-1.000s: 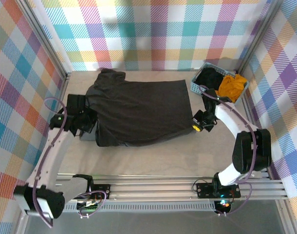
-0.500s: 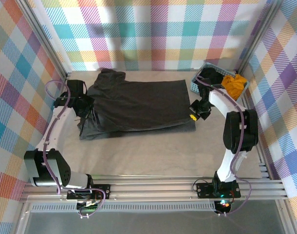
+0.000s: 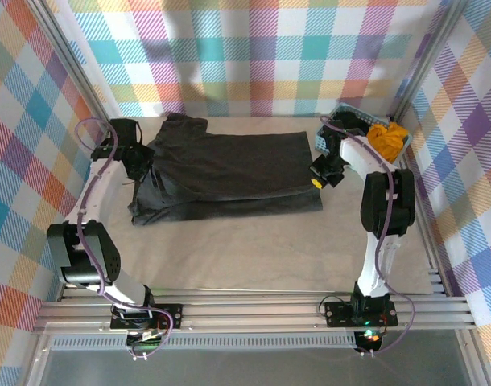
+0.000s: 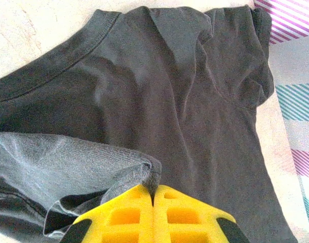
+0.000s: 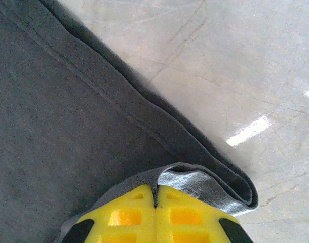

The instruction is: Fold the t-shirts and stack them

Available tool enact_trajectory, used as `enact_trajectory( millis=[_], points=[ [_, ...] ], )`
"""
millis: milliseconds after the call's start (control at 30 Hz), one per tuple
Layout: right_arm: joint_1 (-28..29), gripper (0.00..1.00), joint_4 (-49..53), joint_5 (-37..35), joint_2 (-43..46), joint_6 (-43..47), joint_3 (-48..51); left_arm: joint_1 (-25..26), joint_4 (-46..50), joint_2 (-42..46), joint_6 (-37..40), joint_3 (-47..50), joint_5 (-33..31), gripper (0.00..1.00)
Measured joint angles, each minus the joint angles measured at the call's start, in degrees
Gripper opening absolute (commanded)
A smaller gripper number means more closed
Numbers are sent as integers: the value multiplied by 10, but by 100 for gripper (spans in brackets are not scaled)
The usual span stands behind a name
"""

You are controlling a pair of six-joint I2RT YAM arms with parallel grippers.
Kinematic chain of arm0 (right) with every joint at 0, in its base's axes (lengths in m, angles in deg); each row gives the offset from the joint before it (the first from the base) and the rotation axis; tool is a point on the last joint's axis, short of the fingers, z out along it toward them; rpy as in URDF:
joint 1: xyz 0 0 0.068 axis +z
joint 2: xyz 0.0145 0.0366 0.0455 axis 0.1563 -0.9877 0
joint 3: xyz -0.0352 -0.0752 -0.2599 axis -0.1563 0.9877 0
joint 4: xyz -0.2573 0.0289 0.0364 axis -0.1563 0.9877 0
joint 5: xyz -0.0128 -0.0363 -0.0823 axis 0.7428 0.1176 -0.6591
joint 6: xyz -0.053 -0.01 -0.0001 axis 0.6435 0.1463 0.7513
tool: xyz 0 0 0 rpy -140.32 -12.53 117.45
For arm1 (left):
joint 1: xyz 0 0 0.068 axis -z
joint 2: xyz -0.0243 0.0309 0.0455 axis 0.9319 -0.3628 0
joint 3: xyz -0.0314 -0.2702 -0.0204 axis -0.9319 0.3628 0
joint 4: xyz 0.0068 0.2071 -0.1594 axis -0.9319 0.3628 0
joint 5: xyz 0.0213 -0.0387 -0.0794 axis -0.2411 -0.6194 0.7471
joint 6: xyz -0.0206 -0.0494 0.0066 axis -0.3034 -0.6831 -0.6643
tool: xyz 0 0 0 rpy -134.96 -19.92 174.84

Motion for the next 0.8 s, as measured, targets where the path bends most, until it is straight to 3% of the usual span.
enact_trajectory(
  millis=[733,800],
  points=[
    [-2,0,7,0,-55,-11,-48,-17,-5,-131,47,-88,13,0],
    [-2,13,8,0,-61,-10,-59,-17,-5,-144,53,-99,13,1]
  ],
)
